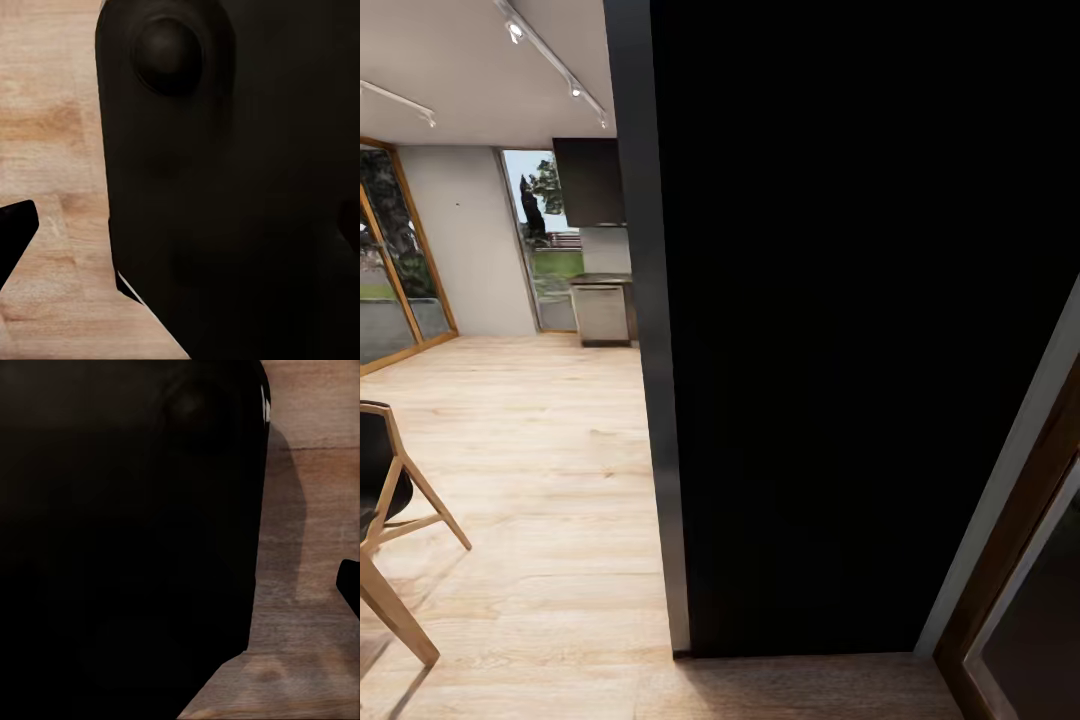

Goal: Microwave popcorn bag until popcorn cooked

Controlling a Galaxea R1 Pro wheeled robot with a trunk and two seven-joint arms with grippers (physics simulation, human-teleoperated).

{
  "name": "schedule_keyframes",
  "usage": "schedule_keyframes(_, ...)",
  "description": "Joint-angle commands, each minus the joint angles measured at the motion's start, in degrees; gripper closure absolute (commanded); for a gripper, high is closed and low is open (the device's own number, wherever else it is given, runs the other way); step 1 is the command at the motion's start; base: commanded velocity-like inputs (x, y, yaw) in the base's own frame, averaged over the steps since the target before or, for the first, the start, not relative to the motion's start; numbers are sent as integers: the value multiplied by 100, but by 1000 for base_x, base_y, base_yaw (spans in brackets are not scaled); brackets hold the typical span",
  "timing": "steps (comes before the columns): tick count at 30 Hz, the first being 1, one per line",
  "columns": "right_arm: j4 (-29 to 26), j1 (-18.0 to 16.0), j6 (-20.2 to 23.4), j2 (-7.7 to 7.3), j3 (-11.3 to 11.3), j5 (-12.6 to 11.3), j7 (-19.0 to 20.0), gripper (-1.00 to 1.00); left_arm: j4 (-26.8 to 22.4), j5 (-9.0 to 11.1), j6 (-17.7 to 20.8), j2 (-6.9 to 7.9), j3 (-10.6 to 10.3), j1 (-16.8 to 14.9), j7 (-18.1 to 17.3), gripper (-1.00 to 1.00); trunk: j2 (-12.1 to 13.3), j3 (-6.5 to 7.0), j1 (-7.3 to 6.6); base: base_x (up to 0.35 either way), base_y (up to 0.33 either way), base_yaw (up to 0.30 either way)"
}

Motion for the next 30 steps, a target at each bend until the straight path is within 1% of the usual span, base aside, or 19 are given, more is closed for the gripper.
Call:
schedule_keyframes(1, 0, 0, 0, 0, 0, 0, 0, -100, 0, 0, 0, 0, 0, -1, 0, -100, -2, -3, 0, 0, 0, 0)
schedule_keyframes(3, 9, 17, -9, -10, 54, 62, -2, -100, 35, 44, 0, -51, 35, -19, -9, -100, -2, -3, 0, 0, 0, 0)
schedule_keyframes(4, 9, 17, -9, -9, 53, 62, -5, -100, 33, 44, 0, -50, 35, -20, -9, -100, -2, -3, 0, 0, 0, 0)
schedule_keyframes(8, 9, 1, -23, -17, 37, 63, 2, -100, -97, 66, -58, 9, 50, -18, -9, -100, -2, -3, 0, 0, 0, 0)
schedule_keyframes(13, 9, 0, -26, -14, 24, 41, -7, -100, -258, 70, -62, 15, 53, -18, -9, -100, -2, -3, 0, 0, 0, 8)
schedule_keyframes(25, 9, 0, -26, -9, 33, 44, -9, -100, -314, 66, -63, -3, 53, -18, -9, -100, -2, -3, 0, 0, 0, 243)
schedule_keyframes(30, 9, 0, -35, -9, 30, 52, -9, -100, -317, 42, -62, 44, 23, -18, -9, -100, -2, -3, 0, 0, 0, 268)
